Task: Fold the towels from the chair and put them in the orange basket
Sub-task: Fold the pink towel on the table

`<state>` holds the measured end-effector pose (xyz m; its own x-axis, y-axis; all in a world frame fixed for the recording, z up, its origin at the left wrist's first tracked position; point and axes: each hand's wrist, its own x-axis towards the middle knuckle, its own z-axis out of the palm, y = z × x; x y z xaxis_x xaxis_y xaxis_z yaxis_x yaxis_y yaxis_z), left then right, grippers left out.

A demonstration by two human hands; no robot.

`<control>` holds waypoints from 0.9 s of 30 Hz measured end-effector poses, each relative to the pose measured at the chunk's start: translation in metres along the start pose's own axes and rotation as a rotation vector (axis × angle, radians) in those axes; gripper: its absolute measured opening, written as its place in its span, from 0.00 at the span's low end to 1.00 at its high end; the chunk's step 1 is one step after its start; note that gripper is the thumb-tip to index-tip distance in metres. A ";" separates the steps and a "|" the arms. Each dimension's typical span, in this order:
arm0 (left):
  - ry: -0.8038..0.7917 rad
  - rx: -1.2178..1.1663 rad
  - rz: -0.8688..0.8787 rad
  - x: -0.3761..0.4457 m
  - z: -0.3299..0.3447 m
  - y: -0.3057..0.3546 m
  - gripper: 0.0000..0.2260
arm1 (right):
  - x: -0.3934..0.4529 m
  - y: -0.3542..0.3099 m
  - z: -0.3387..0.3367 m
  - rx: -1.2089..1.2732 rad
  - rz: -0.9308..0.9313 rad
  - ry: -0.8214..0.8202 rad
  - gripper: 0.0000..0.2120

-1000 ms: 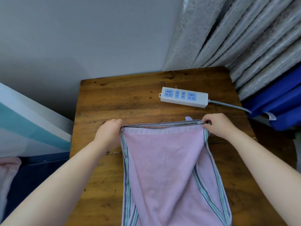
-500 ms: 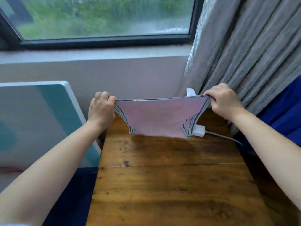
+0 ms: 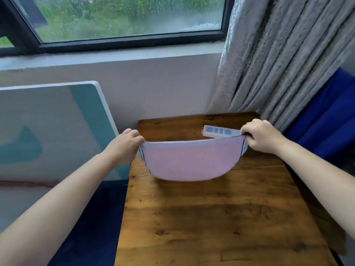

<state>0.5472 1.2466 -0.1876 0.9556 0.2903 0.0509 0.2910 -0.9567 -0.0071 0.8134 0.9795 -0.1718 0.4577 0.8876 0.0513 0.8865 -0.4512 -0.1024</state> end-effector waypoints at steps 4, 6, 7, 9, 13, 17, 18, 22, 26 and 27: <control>0.028 -0.088 -0.347 0.016 -0.003 0.016 0.12 | 0.025 -0.008 -0.008 -0.039 0.164 0.013 0.11; 0.088 -0.210 -0.503 0.026 -0.007 0.018 0.12 | 0.038 -0.012 -0.016 -0.065 0.196 0.062 0.12; 0.131 -0.290 -0.559 0.031 -0.011 0.017 0.12 | 0.044 -0.013 -0.021 -0.081 0.210 0.092 0.12; 0.245 -0.427 -0.601 0.043 -0.025 0.012 0.12 | 0.054 -0.016 -0.031 -0.100 0.226 0.207 0.13; 0.463 -0.468 -0.554 0.046 -0.051 0.011 0.12 | 0.066 -0.016 -0.043 -0.002 0.168 0.640 0.14; 0.494 -0.330 -0.482 0.031 -0.048 0.001 0.11 | 0.054 -0.018 -0.040 0.118 0.150 0.710 0.14; 0.493 -0.264 -0.452 0.025 -0.041 -0.005 0.10 | 0.047 -0.019 -0.034 0.099 0.101 0.710 0.15; 0.343 -0.051 -0.103 -0.011 0.000 -0.022 0.04 | 0.004 -0.015 0.010 -0.031 -0.187 0.518 0.09; -0.154 0.103 0.125 -0.040 0.045 -0.003 0.04 | -0.035 -0.023 0.063 -0.195 -0.317 -0.139 0.10; -0.355 0.140 0.133 -0.043 0.056 0.009 0.05 | -0.042 -0.029 0.074 -0.252 -0.279 -0.331 0.09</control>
<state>0.5114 1.2266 -0.2459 0.9349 0.1769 -0.3077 0.1437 -0.9814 -0.1275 0.7637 0.9626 -0.2443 0.1911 0.9408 -0.2799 0.9795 -0.1644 0.1160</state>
